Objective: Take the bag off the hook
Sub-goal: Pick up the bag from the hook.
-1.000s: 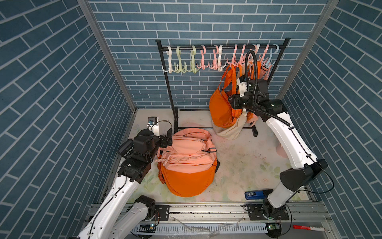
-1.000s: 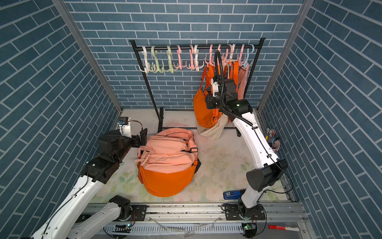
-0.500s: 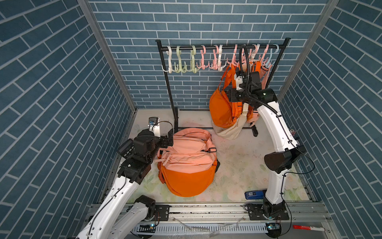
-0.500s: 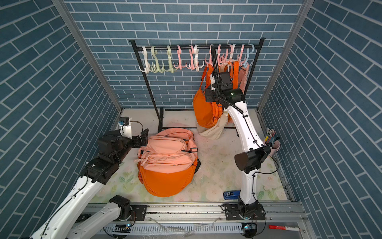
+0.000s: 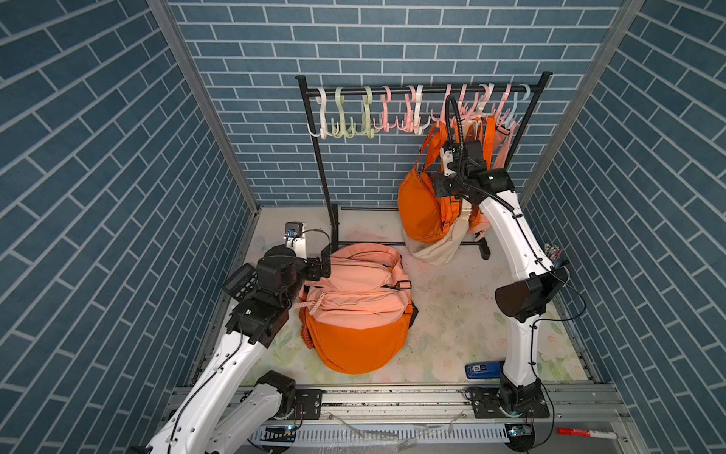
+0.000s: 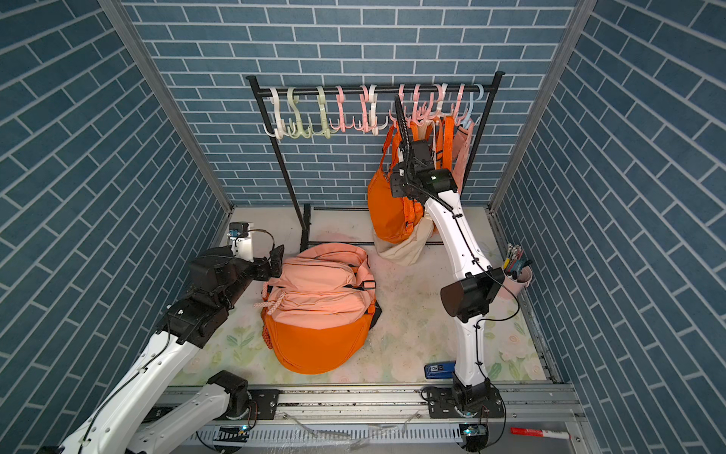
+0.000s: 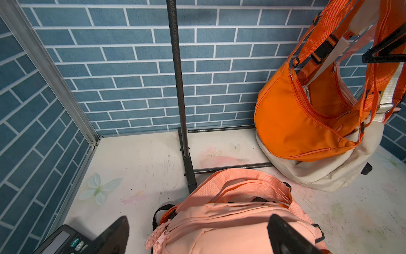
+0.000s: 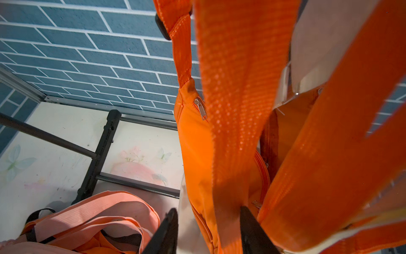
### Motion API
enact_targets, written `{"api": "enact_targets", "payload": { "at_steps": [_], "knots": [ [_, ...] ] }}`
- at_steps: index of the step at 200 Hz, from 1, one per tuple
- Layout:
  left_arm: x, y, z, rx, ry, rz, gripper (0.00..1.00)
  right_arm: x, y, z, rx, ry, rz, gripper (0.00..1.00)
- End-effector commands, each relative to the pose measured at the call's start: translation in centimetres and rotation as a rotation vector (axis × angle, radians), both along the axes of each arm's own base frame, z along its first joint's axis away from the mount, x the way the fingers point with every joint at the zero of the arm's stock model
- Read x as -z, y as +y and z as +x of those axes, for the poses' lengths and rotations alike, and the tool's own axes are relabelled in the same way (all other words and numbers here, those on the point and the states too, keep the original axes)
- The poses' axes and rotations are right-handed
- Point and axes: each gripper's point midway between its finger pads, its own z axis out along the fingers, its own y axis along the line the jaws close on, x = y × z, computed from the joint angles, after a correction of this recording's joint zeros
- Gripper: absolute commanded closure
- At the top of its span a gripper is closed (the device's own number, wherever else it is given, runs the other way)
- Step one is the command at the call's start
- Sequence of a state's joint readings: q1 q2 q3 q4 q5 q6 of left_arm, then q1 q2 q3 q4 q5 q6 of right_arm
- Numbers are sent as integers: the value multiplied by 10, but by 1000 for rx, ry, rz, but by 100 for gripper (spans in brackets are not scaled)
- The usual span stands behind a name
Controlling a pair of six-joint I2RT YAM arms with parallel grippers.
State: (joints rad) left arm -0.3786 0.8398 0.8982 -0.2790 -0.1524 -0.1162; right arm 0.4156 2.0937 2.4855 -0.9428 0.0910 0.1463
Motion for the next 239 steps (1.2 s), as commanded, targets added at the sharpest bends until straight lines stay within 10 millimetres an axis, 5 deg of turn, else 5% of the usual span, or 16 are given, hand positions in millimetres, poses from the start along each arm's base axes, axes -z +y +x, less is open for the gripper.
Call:
{"api": "enact_targets", "payload": {
  "at_steps": [1,33,50,124,239],
  "knots": [
    [-3,-3,-1,11,-3,-3,1,-7,-4,10,7,-49,-22,60],
    [-2,-2,-1,7,-1,0,1,1,-7,19,24,-41,-34,72],
    [-2,-2,-1,6,-1,1,1,3,-7,20,25,-38,-29,100],
    [-4,-1,-2,3,-7,0,1,-21,10,-2,-50,-36,81,100],
    [-8,2,-5,-5,-37,-5,1,-51,74,-62,-274,-63,108,100]
  ]
}}
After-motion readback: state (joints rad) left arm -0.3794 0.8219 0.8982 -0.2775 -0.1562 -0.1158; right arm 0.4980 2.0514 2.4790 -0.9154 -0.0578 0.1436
